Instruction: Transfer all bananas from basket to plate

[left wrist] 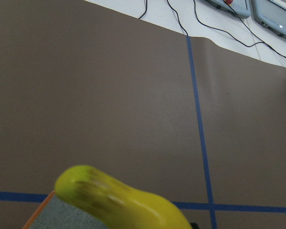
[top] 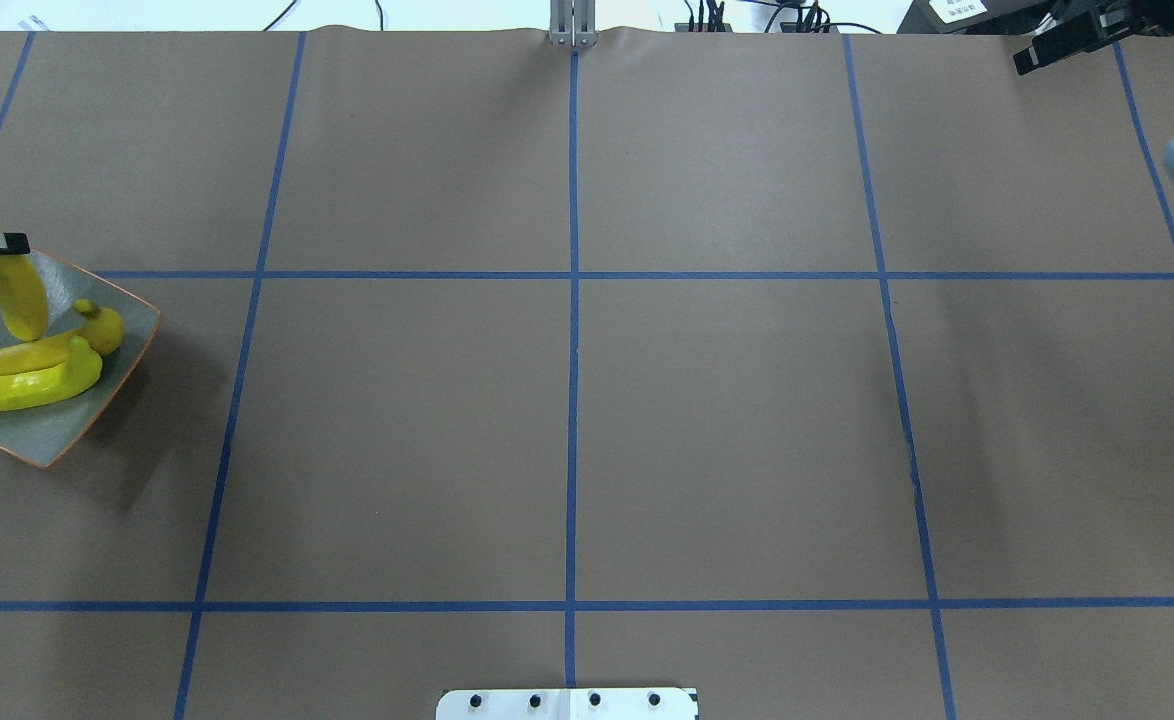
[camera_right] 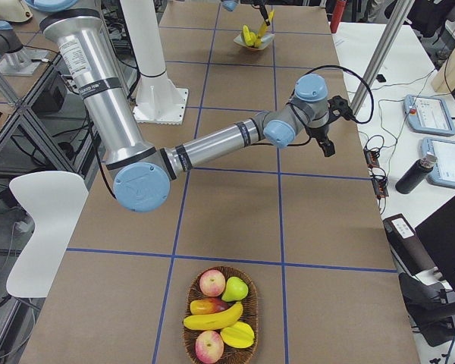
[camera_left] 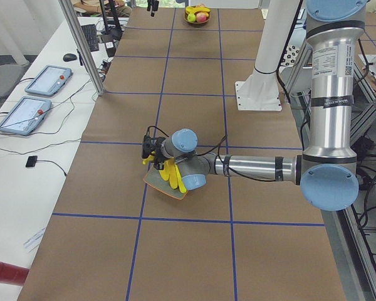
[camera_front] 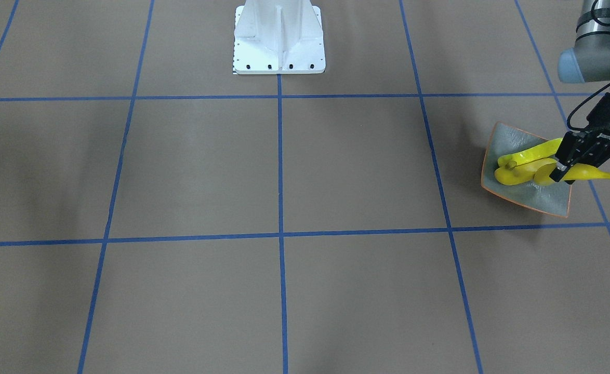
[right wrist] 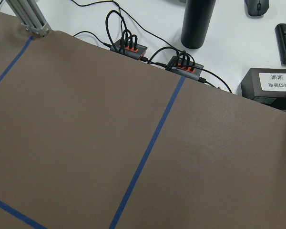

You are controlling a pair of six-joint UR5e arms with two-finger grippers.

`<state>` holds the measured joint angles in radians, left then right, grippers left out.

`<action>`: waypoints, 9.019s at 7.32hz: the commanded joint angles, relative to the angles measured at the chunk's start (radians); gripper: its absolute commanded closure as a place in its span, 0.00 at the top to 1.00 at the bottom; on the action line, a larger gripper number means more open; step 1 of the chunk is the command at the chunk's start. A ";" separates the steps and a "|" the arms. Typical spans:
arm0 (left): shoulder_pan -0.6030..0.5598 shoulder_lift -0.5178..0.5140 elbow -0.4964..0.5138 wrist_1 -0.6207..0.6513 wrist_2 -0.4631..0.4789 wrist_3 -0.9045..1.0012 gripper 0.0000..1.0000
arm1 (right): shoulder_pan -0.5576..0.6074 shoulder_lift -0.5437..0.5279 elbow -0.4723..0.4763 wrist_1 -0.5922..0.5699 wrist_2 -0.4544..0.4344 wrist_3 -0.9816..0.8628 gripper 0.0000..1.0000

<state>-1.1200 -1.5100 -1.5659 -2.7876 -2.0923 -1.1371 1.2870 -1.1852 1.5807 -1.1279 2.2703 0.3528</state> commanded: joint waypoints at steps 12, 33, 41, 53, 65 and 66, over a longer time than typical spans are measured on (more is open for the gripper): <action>0.011 -0.055 -0.026 -0.001 0.005 0.000 0.99 | 0.277 -0.361 -0.060 -0.015 0.113 -0.622 1.00; 0.012 -0.070 -0.037 -0.033 0.009 0.004 0.99 | 0.365 -0.481 -0.404 0.000 0.018 -0.788 0.89; 0.012 -0.078 -0.036 -0.033 0.011 0.005 0.99 | 0.351 -0.475 -0.446 0.072 0.003 -0.792 0.00; 0.016 -0.098 -0.026 -0.024 0.005 -0.012 0.99 | 0.196 -0.216 -0.185 -0.093 0.014 -0.377 0.00; 0.120 -0.436 0.010 -0.026 0.003 -0.499 0.99 | -0.653 0.450 -0.151 0.194 -0.592 0.980 0.00; 0.149 -0.470 0.007 -0.026 0.003 -0.576 0.99 | -0.696 0.487 -0.156 0.191 -0.673 1.009 0.00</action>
<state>-1.0028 -1.9311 -1.5564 -2.8127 -2.0893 -1.6106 0.6471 -0.7500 1.4311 -0.9339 1.6895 1.3215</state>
